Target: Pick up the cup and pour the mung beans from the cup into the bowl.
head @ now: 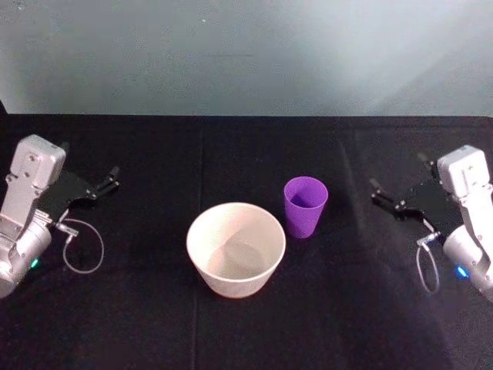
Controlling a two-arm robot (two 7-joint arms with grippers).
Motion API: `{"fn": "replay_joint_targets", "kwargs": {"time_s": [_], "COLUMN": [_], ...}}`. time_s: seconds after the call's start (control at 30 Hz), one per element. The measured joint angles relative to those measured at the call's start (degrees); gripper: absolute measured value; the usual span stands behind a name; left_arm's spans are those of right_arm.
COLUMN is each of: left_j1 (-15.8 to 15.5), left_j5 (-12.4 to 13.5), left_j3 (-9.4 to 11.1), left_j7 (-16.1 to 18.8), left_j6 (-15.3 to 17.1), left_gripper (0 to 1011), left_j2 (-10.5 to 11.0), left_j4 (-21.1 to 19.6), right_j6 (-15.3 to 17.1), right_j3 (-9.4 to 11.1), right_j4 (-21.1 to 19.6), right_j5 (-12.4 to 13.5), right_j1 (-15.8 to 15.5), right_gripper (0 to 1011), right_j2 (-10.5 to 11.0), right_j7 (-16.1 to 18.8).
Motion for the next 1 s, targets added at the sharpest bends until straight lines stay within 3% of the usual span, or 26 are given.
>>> {"fn": "replay_joint_targets", "kwargs": {"time_s": [0.5, 1.0], "left_j1": [0.0, 0.0], "left_j5": [0.0, 0.0], "left_j3": [0.0, 0.0], "left_j7": [0.0, 0.0], "left_j6": [0.0, 0.0], "left_gripper": [1000, 1000], "left_j2": [0.0, 0.0], "left_j4": [0.0, 0.0], "right_j6": [1.64, 2.45], "right_j3": [1.53, 1.08], "right_j4": [-6.85, -8.47], "right_j5": [0.9, 4.33], "right_j1": [-6.34, -7.6], "right_gripper": [1002, 1003], "right_j2": [1.19, -1.73], "right_j7": [3.83, 11.25]}}
